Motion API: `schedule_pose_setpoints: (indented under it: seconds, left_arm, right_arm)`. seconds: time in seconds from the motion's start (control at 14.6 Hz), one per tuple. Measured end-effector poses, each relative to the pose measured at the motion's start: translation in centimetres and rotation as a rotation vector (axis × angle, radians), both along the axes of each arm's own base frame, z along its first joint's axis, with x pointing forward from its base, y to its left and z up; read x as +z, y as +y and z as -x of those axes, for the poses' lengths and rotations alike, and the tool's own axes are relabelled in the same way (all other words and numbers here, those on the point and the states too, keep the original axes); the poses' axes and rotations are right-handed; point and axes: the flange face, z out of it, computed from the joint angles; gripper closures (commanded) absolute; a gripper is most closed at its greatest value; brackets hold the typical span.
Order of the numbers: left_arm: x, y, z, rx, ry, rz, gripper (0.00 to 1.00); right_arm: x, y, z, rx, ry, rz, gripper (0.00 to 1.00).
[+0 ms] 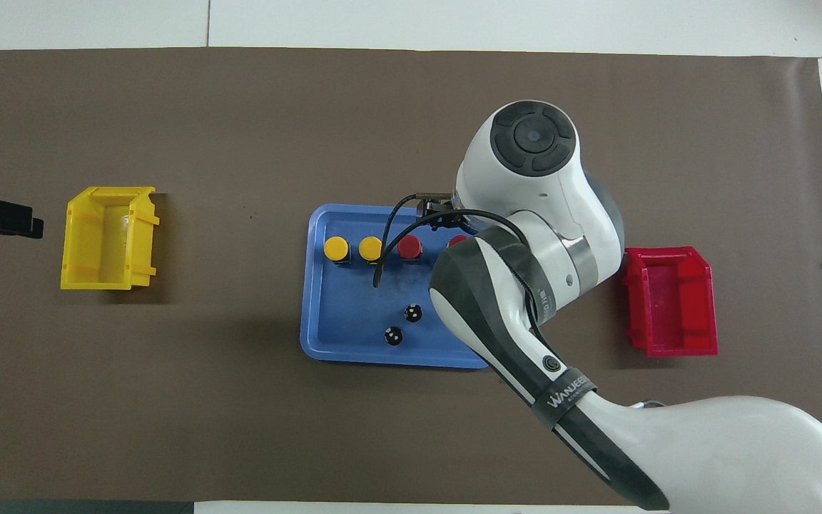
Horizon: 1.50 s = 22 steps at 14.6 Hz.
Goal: Sort red and yellow buttons by color
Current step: 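Reach the right gripper to the red button nearest the red bin and grasp it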
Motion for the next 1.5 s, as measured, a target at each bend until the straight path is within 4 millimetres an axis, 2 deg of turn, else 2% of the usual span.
schedule_pose_setpoints:
  seconds: [0.14, 0.41, 1.02, 1.16, 1.5]
  left_arm:
    - [0.0, 0.0, 0.0, 0.0, 0.0, 0.0, 0.0]
    - [0.0, 0.0, 0.0, 0.0, 0.0, 0.0, 0.0]
    - [0.0, 0.0, 0.0, 0.0, 0.001, 0.0, 0.0]
    - [0.0, 0.0, 0.0, 0.0, 0.001, 0.0, 0.0]
    - [0.0, 0.0, 0.0, -0.001, 0.001, 0.0, 0.0]
  right_arm:
    - [-1.5, -0.1, 0.7, 0.007, -0.004, 0.007, 0.11]
    - [-3.6, -0.4, 1.7, 0.011, -0.008, 0.009, 0.18]
    - [-4.7, -0.4, 1.5, 0.033, -0.056, 0.017, 0.28]
    - [-5.2, -0.3, 1.4, 0.034, -0.056, 0.015, 0.34]
    - [-5.5, -0.3, 1.4, 0.034, -0.057, 0.013, 0.55]
